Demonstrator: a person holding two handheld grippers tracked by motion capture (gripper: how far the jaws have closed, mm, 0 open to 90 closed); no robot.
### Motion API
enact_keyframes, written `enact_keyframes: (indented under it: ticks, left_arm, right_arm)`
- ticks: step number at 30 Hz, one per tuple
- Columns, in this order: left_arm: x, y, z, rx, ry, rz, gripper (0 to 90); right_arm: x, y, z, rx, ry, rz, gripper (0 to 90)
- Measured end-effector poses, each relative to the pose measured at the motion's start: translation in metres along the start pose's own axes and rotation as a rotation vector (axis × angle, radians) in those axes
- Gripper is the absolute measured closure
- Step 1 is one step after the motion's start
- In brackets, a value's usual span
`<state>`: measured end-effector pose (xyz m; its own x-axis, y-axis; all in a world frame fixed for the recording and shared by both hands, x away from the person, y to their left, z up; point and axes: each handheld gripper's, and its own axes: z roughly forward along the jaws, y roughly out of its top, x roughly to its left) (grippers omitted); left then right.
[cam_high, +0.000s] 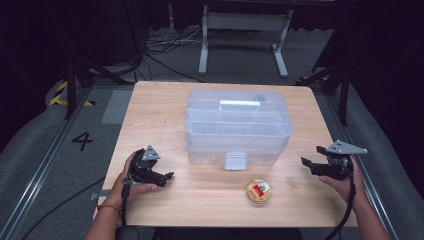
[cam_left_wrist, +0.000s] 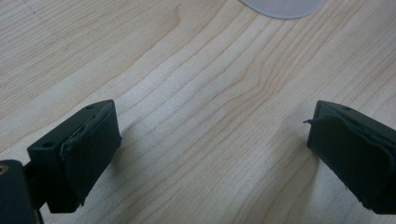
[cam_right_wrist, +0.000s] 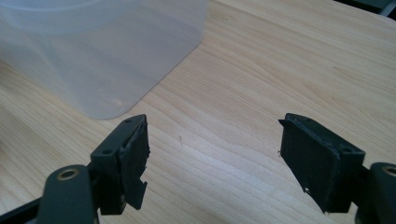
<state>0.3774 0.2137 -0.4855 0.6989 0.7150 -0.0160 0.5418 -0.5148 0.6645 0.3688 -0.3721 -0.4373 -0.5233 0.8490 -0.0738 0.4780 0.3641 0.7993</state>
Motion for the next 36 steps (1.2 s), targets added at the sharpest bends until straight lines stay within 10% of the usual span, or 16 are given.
enact_keyframes:
  ticks: [36]
  left_arm:
    - [-0.001,0.001,0.0,0.01,0.006,-0.002,3.4]
  right_arm:
    - [0.008,0.073,-0.045,-0.118,0.007,-0.095,26.3]
